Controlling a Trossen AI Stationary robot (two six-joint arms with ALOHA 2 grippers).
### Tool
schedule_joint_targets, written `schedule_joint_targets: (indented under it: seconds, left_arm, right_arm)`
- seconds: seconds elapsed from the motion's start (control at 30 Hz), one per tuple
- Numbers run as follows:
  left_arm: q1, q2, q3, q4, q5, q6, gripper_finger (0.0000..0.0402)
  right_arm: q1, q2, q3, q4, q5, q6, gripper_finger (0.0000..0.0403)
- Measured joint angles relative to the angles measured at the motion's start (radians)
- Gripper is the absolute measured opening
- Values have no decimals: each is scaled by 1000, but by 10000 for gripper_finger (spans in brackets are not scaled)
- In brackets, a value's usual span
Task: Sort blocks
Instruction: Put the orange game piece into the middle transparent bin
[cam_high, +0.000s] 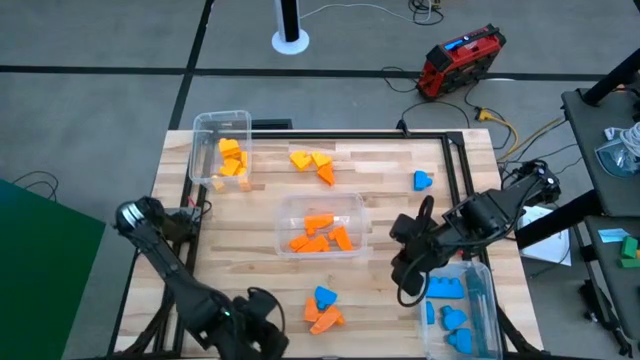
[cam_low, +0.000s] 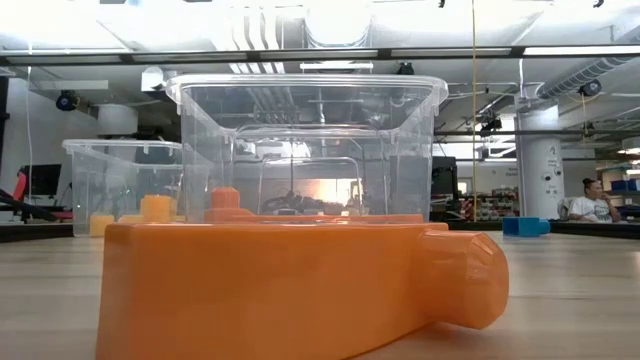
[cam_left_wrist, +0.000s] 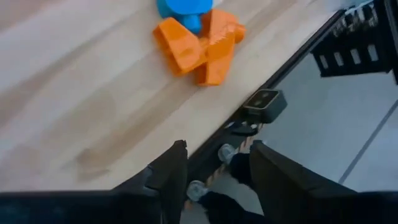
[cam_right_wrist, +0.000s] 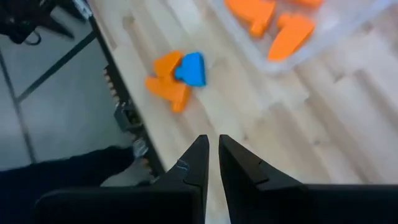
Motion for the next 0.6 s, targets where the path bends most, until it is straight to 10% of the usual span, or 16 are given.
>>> schedule_joint_targets:
  seconds: [0.6]
  left_arm:
    - [132, 406, 423, -133, -11, 2, 6]
  right_arm:
    - [41, -16, -1, 6, 233, -184, 28]
